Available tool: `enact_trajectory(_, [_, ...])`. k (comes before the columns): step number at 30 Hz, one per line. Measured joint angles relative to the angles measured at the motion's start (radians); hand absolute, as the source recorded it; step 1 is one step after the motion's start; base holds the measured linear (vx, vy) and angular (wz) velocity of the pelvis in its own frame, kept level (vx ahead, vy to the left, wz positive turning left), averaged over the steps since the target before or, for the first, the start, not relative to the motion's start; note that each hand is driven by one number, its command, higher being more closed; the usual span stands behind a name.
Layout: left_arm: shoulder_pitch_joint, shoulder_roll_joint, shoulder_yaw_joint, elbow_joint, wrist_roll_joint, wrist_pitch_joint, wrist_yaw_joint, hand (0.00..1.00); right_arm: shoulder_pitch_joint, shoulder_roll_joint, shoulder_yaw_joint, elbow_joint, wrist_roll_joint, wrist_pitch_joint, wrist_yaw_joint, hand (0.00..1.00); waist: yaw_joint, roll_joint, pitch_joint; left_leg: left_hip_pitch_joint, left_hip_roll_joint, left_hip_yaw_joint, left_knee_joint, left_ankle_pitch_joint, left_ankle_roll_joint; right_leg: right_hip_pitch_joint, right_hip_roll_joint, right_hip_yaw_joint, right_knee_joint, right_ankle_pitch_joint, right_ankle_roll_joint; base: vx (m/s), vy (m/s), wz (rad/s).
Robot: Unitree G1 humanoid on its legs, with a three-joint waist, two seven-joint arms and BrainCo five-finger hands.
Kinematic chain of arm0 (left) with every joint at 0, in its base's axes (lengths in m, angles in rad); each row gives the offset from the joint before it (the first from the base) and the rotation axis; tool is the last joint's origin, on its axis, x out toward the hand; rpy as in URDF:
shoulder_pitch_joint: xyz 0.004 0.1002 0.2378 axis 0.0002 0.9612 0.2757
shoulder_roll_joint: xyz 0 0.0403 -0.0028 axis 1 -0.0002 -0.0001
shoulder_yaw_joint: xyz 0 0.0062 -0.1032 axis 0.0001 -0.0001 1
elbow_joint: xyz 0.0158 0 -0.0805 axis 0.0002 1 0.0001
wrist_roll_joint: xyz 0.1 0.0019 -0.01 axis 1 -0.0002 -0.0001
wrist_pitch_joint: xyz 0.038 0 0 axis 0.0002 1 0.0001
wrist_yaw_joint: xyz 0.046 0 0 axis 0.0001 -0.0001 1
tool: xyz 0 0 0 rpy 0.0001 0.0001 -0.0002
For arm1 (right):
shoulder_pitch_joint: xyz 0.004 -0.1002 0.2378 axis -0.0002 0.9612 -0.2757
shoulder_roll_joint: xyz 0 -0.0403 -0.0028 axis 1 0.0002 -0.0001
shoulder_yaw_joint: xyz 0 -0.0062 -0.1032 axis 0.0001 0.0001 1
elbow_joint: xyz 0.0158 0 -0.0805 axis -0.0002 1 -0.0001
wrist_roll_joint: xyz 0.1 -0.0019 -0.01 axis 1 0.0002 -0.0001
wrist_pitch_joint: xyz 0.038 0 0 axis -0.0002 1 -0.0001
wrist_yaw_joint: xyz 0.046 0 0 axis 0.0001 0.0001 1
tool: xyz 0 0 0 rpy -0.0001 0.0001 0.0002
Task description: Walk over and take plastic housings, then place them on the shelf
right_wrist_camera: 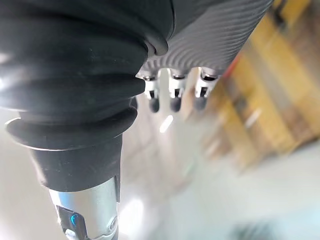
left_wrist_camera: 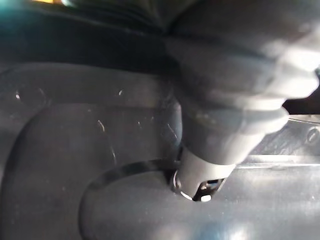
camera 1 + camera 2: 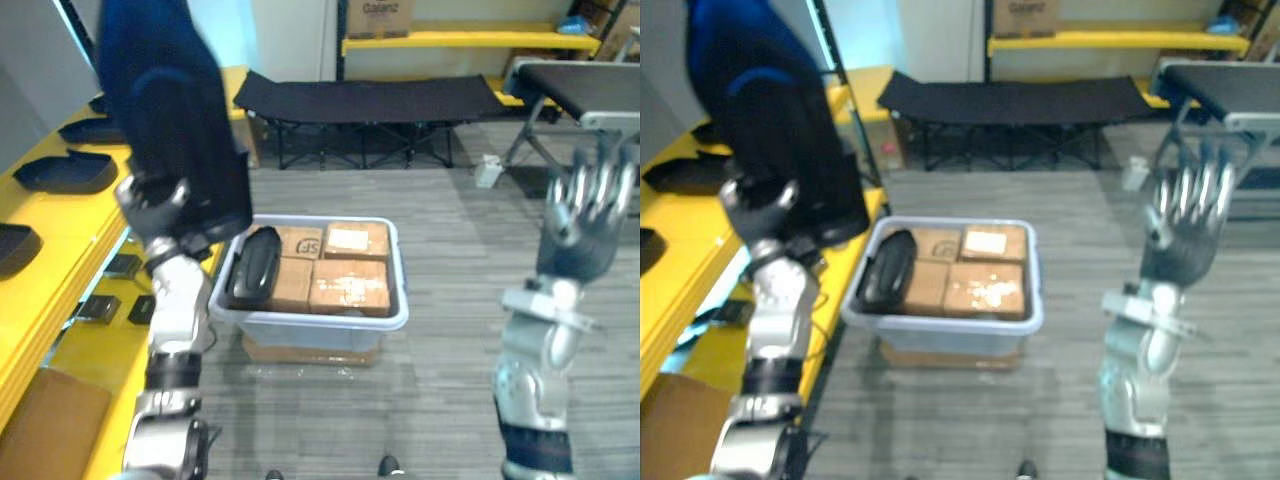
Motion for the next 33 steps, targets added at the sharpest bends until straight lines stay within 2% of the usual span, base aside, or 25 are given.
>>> enact_trajectory(2, [0.168,-0.078,-0.013,-0.161,0.0,-0.057,-0.063,1.0,0.063,0.051,-0.045,0.097,-0.02,-0.01,-0.017,0.0,0.003,0.0,0.0,-0.002,-0.001,0.0,0.0,-0.004,0.004,0.001,-0.001,0.0,-0.005,0.0,0.001,0.0,0.0,0.0])
enact_trajectory(3, [0.205,-0.094,-0.013,-0.196,-0.001,-0.071,-0.081,1.0,0.073,0.059,-0.058,0.114,-0.021,-0.018,-0.021,0.0,0.004,0.0,0.0,-0.002,-0.002,0.0,0.0,-0.006,0.005,0.001,-0.002,0.0,-0.009,0.0,0.001,0.0,0.0,0.0])
enact_trajectory(4, [0.263,-0.12,-0.012,-0.247,-0.014,-0.098,-0.112,1.0,0.084,0.069,-0.092,0.139,-0.044,-0.043,-0.05,0.0,0.006,0.002,-0.001,-0.004,-0.002,0.0,0.0,-0.008,0.005,0.001,-0.003,0.0,-0.011,0.0,0.003,0.0,0.0,0.0])
enact_trajectory(6, [0.305,-0.13,-0.008,-0.287,-0.042,-0.131,-0.156,1.0,0.086,0.072,-0.136,0.14,-0.083,-0.096,-0.08,0.0,0.02,0.009,-0.007,-0.004,-0.003,0.0,0.0,-0.01,0.003,0.001,-0.004,0.0,-0.011,-0.002,0.007,0.0,0.0,0.0])
enact_trajectory(8, [0.305,-0.126,-0.001,-0.298,-0.055,-0.149,-0.186,1.0,0.079,0.061,-0.139,0.138,-0.104,-0.114,-0.082,0.0,0.028,0.011,-0.013,-0.004,-0.003,-0.001,0.0,-0.01,0.003,0.001,-0.004,0.0,-0.011,-0.002,0.008,0.0,0.0,0.0])
enact_trajectory(11, [0.305,-0.126,0.006,-0.323,-0.077,-0.174,-0.209,1.0,0.041,0.057,-0.125,0.132,-0.14,-0.109,-0.082,0.0,0.03,0.015,-0.017,-0.005,-0.003,-0.002,0.0,-0.009,0.001,-0.001,-0.003,0.0,-0.011,-0.001,0.008,0.0,0.0,0.0])
enact_trajectory(14, [0.303,-0.126,0.006,-0.332,-0.076,-0.174,-0.212,1.0,-0.003,0.047,-0.111,0.127,-0.167,-0.085,-0.074,0.0,0.04,0.015,-0.032,-0.019,-0.004,-0.007,0.003,-0.007,0.004,-0.01,-0.004,-0.005,-0.011,0.0,0.008,0.01,0.003,0.03])
enact_trajectory(16, [0.303,-0.126,0.006,-0.333,-0.065,-0.172,-0.207,1.0,-0.025,0.027,-0.094,0.126,-0.168,-0.06,-0.054,0.0,0.052,0.012,-0.032,-0.019,-0.004,-0.01,0.004,-0.007,0.005,-0.007,-0.008,-0.009,-0.011,0.001,0.005,0.03,0.014,0.1])
enact_trajectory(19, [0.313,-0.126,0.027,-0.343,0.016,-0.155,-0.182,1.0,-0.063,-0.004,-0.024,0.086,-0.167,-0.031,0.02,0.0,0.064,0.01,-0.033,-0.04,-0.01,-0.068,0.008,-0.006,0.007,0.014,-0.015,-0.066,-0.011,-0.002,0.01,0.02,0.008,0.48])
enact_trajectory(21, [0.328,-0.127,0.064,-0.36,0.055,-0.136,-0.179,1.0,-0.1,-0.017,0.034,0.088,-0.166,-0.018,0.054,0.0,0.097,0.009,-0.033,-0.054,-0.016,-0.104,0.014,-0.005,0.008,0.028,-0.02,-0.101,-0.011,-0.007,0.017,0.03,0.003,0.63])
enact_trajectory(24, [0.402,-0.126,0.212,-0.392,0.13,-0.108,-0.158,1.0,-0.177,-0.028,0.168,0.134,-0.166,0.019,0.1,0.0,0.171,0.008,-0.033,-0.07,-0.031,-0.193,0.02,-0.003,0.01,0.073,-0.025,-0.191,-0.011,-0.021,0.027,0.03,-0.007,0.78])
enact_trajectory(25, [0.42,-0.125,0.249,-0.393,0.133,-0.106,-0.155,1.0,-0.193,-0.028,0.195,0.152,-0.165,0.023,0.105,0.0,0.187,0.007,-0.033,-0.07,-0.034,-0.206,0.02,-0.002,0.012,0.08,-0.028,-0.204,-0.011,-0.024,0.029,0.05,0.008,0.75])
enact_trajectory(26, [0.458,-0.124,0.316,-0.393,0.137,-0.099,-0.147,1.0,-0.223,-0.027,0.241,0.19,-0.165,0.033,0.122,0.0,0.223,0.003,-0.032,-0.072,-0.041,-0.233,0.02,-0.001,0.014,0.093,-0.037,-0.23,-0.01,-0.032,0.035,0.05,0.002,0.81])
enact_trajectory(27, [0.514,-0.125,0.387,-0.393,0.132,-0.099,-0.142,1.0,-0.252,-0.025,0.287,0.235,-0.166,0.044,0.123,0.0,0.264,-0.003,-0.029,-0.073,-0.052,-0.27,0.02,-0.001,0.016,0.113,-0.041,-0.263,-0.006,-0.038,0.041,0.05,0.002,0.81])
enact_trajectory(29, [0.564,-0.127,0.449,-0.393,0.128,-0.1,-0.142,1.0,-0.273,-0.018,0.329,0.272,-0.167,0.047,0.123,0.0,0.305,-0.017,-0.03,-0.079,-0.067,-0.308,0.02,-0.003,0.019,0.126,-0.055,-0.3,0.006,-0.056,0.052,0.04,0.008,0.77])
enact_trajectory(30, [0.608,-0.145,0.5,-0.393,0.117,-0.108,-0.142,1.0,-0.295,-0.013,0.365,0.298,-0.189,0.048,0.119,0.0,0.341,-0.029,-0.033,-0.09,-0.079,-0.339,0.021,-0.004,0.019,0.129,-0.068,-0.329,0.023,-0.066,0.054,0.05,0.028,0.73])
enact_trajectory(33, [0.66,-0.195,0.563,-0.393,0.059,-0.145,-0.147,1.0,-0.314,-0.002,0.399,0.301,-0.226,0.051,0.114,0.0,0.379,-0.05,-0.033,-0.097,-0.095,-0.37,0.022,-0.006,0.024,0.132,-0.085,-0.353,0.052,-0.082,0.059,0.04,0.032,0.46])
